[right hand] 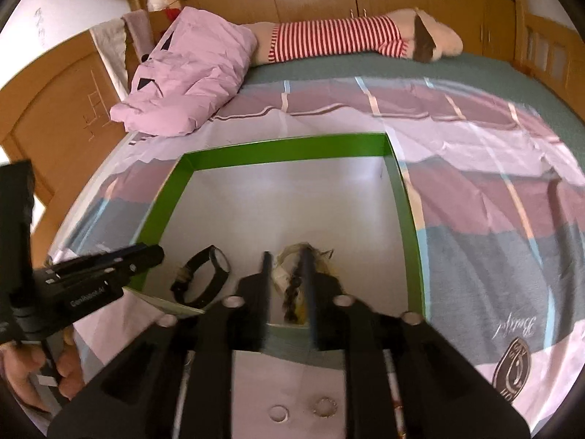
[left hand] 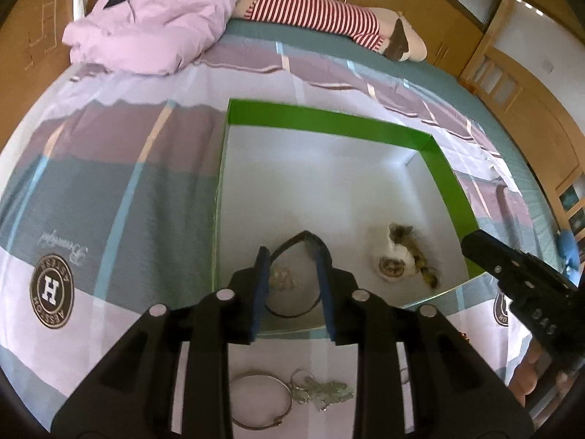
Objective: Organize jewelry
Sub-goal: 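Lower bracelet and flower charm into the green box and open both tools, then grasp the red bead bracelet with right tool while left tool grasps the silver bangle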
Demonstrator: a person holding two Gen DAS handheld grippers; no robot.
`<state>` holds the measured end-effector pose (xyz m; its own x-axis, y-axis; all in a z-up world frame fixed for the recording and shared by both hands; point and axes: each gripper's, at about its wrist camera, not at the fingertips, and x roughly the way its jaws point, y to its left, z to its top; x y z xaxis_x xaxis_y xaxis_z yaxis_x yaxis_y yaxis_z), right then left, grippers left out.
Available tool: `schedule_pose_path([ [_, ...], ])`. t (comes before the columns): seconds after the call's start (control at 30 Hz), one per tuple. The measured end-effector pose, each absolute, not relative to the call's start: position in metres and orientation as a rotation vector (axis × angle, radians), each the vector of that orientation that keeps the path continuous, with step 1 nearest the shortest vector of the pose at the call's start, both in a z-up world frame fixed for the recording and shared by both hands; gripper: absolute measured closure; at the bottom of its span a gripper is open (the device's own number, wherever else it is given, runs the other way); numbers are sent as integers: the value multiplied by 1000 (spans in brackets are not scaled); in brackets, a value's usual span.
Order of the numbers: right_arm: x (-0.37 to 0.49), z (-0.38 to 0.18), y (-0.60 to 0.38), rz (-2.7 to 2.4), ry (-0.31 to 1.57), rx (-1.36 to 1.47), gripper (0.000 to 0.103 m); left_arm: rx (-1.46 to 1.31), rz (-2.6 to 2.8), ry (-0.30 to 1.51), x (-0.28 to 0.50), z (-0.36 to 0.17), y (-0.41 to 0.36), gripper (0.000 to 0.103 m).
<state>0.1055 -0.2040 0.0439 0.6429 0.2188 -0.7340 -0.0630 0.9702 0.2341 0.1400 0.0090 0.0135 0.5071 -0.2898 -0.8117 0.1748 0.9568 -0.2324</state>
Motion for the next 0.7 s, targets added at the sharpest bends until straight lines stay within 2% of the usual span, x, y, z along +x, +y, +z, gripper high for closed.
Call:
schedule_pose_path([
  [0.07, 98, 52, -207, 170, 844, 198, 71, -120, -274, 1005, 135, 16, 10, 74],
  [0.2, 76, 62, -214, 184, 895, 162, 69, -125, -283, 1019, 110, 27, 15, 65],
  [0.3, 58, 48, -220, 172, 1010, 70, 69, -24, -256, 1035, 80, 24, 11, 51],
  [0.53, 49, -6, -235, 163, 1199, 112, 69, 0, -193, 1198, 66, -26, 15, 51],
  [0.7, 53, -20, -230, 71, 1267, 45, 73, 15, -176, 1195, 66, -28, 16, 48],
])
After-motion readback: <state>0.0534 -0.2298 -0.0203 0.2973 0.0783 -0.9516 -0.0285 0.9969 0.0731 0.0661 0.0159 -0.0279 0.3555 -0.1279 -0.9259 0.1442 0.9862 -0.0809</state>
